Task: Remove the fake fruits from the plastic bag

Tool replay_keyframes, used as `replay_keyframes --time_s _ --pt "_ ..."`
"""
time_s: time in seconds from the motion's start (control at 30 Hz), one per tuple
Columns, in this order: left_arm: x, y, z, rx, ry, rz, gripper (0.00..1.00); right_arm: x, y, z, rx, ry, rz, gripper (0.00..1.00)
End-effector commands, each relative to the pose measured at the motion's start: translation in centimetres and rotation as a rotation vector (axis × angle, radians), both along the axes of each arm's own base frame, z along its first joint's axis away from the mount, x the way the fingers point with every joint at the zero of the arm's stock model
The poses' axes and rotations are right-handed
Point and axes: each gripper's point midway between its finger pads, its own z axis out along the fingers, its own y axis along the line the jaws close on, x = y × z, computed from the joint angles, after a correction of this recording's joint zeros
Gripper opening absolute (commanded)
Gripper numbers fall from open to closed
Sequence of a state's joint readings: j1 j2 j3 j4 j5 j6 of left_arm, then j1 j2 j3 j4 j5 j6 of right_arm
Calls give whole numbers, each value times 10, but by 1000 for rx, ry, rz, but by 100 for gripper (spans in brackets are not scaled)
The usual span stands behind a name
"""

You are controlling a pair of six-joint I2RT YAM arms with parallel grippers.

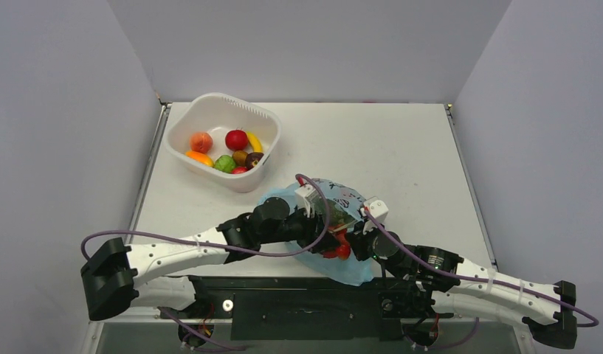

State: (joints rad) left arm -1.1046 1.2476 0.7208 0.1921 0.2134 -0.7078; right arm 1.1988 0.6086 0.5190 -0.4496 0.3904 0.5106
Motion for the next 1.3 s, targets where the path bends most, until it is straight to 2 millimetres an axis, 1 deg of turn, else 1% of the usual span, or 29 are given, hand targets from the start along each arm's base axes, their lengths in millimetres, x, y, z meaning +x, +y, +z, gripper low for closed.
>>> replay_keyframes --time_s 0.0,0.03,0.1,0.13,0.2,0.33,0.47,0.5,0.53,0.67,0.73,0.8,0.83,0.9,0.93,0.97,1.0,1.03,1.07,1.1,1.13,1.17,1.2,1.23,1.27 --pt "8 8 109 -213 -193 34 5 6 2 14 41 -28 -34 0" --pt "8 9 123 -234 -217 32 5 6 2 14 41 -28 -34 0" --pt "7 14 143 -263 -244 38 5 6 2 13 37 -27 -35 0" --pt "7 16 148 -267 -251 40 5 6 2 13 36 -27 -36 0" --pt "7 19 168 -295 -280 47 4 6 2 13 38 -27 -37 0" --pt "11 22 185 -314 -325 66 3 6 2 13 37 -27 -37 0" --pt "12 24 195 -317 -346 76 3 6 2 13 34 -25 -37 0" --pt "13 25 195 -311 -347 75 3 6 2 12 33 -25 -36 0" --pt "12 26 199 -314 -356 76 3 6 2 12 32 -24 -37 0" --pt "16 36 211 -319 -383 117 1 7 2 12 30 -24 -37 0" --pt "19 45 223 -334 -412 156 0 7 2 12 28 -24 -38 0" --pt "28 54 233 -331 -444 213 0 7 3 11 25 -23 -38 0" --pt "35 59 240 -324 -457 256 0 7 3 10 21 -22 -37 0" --pt "51 71 241 -268 -470 332 0 7 3 10 19 -21 -35 0" --pt "62 77 234 -215 -466 370 0 7 3 11 21 -21 -35 0" --pt "72 86 243 -205 -472 427 0 7 3 10 20 -21 -36 0" --pt "91 99 233 -139 -459 496 0 7 3 11 22 -22 -36 0" --pt "99 108 244 -139 -463 532 0 7 3 10 20 -22 -36 0" --pt "118 121 237 -89 -458 588 0 7 3 10 20 -21 -36 0" --pt "136 139 246 -77 -475 650 0 7 3 10 19 -21 -36 0" --pt "145 143 240 -44 -463 653 0 7 3 10 18 -20 -35 0" --pt "162 163 250 -34 -480 715 0 7 4 10 17 -20 -35 0" --pt "171 165 242 1 -465 707 0 7 4 9 13 -19 -36 0" --pt "186 184 251 19 -486 762 0 7 4 9 11 -19 -36 0" --pt "199 190 248 50 -481 781 0 8 4 9 10 -19 -39 0"
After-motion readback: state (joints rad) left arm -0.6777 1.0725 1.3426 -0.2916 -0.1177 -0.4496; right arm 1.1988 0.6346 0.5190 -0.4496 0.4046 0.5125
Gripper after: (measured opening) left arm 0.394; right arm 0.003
